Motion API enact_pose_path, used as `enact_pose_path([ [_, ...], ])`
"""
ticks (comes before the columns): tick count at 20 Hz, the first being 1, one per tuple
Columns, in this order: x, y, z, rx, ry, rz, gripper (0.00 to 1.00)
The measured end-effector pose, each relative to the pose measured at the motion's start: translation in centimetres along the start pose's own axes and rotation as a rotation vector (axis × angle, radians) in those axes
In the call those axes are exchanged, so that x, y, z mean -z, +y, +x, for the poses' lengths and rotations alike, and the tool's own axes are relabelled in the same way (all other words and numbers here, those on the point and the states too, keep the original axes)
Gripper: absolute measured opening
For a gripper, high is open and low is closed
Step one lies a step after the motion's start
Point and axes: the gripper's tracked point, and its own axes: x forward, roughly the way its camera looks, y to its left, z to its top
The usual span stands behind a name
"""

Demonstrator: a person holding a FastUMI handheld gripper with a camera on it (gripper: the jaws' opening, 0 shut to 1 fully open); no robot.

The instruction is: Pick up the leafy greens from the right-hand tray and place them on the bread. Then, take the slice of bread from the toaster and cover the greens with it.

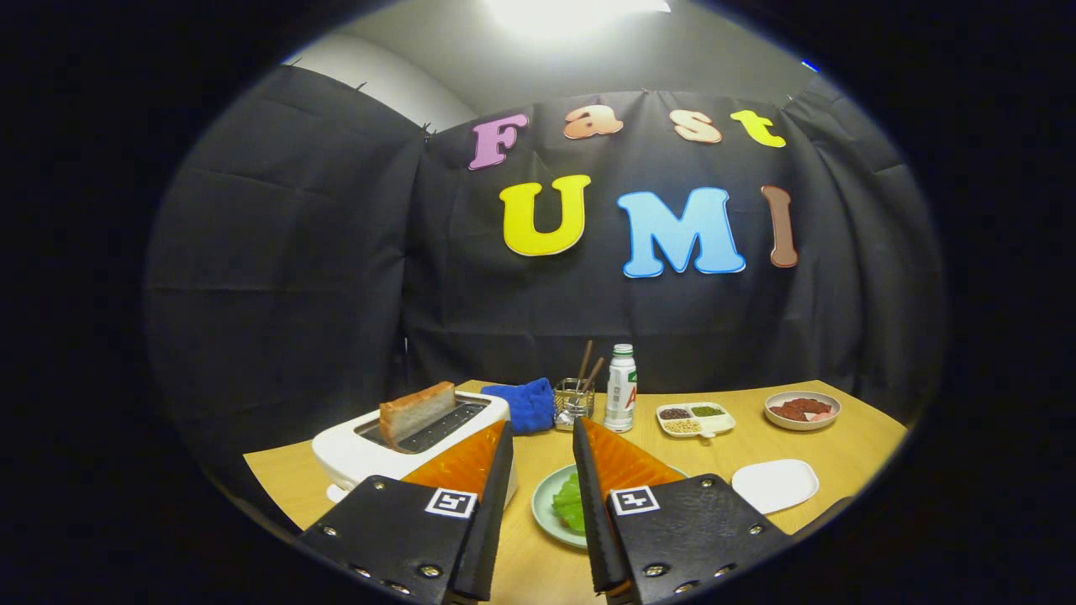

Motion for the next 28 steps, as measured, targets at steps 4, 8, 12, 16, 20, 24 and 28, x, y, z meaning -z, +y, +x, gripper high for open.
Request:
enact_pose_path([
  [4,-0.2,3.2,0.7,-0.026,0.007,0.006,0.44],
  [8,0.2,6.6,1.4,-0.077,0.032,-0.008,0.44],
  [12,0.9,9.4,2.3,-0.106,0.072,0.026,0.44],
  [16,1.3,11.2,3.4,-0.113,0.085,-0.003,0.44],
  [20,1.4,11.8,4.7,-0.059,0.106,0.016,0.44],
  [24,2.5,12.4,6.8,-0.01,0.162,0.032,0.44],
  [28,2.4,11.6,7.9,0.059,0.153,0.037,0.41],
])
